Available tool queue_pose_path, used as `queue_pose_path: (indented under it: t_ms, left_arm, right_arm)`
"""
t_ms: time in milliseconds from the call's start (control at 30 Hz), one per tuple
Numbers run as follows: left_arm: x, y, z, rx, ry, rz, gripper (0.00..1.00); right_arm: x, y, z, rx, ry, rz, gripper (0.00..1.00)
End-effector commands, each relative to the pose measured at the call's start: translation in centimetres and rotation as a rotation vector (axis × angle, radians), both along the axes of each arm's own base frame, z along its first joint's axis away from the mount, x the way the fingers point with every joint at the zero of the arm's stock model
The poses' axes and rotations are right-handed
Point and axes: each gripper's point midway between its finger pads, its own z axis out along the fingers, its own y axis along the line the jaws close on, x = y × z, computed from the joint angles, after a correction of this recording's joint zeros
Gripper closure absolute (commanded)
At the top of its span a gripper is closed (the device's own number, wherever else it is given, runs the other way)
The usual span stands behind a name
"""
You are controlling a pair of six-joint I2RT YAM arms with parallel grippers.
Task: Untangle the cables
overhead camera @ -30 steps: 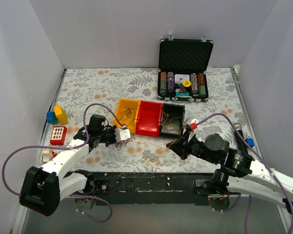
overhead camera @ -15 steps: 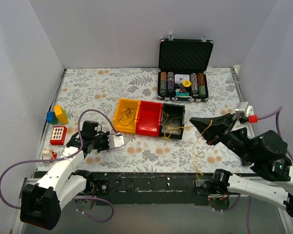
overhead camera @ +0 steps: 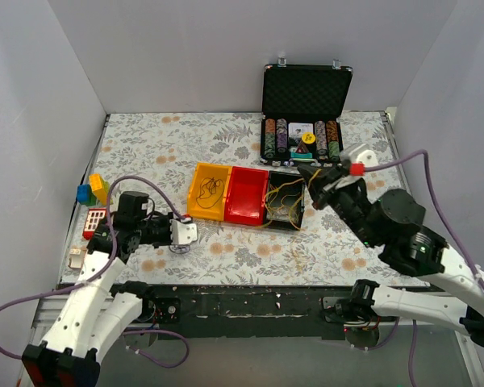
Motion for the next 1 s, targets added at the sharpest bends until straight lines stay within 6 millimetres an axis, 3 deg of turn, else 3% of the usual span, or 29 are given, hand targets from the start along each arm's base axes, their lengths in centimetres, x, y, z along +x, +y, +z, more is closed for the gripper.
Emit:
queue_pose_path:
  t_ms: [0, 333, 500, 800, 967]
  left_arm:
    - [-3.1, -0.9, 3.4, -0.065, 0.005, -0.082, 1.00]
    - [-4.1, -1.7, 8.1, -0.146, -0.109, -0.117, 1.00]
    - [-4.0, -1.8, 8.1, -0.155, -0.111, -0.111, 1.00]
    - [-4.1, -2.0, 7.5, -0.169, -0.090, -0.113, 1.00]
    - [-4.1, -2.1, 7.4, -0.176, -0.089, -0.113, 1.00]
  right_arm:
    - [3.5, -1.2, 3.0, -0.025, -0.086, -0.238, 0.99]
    - [9.2, 1.1, 3.4, -0.122, -0.220, -0.421, 0.99]
    - [11.7, 0.5, 3.0, -0.140, -0.203, -0.440, 0.99]
    - [13.9, -2.3, 4.1, -0.123, -0.181, -0.479, 0.99]
    - [15.0, -2.6, 2.9, -0.155, -0.161, -0.478, 0.99]
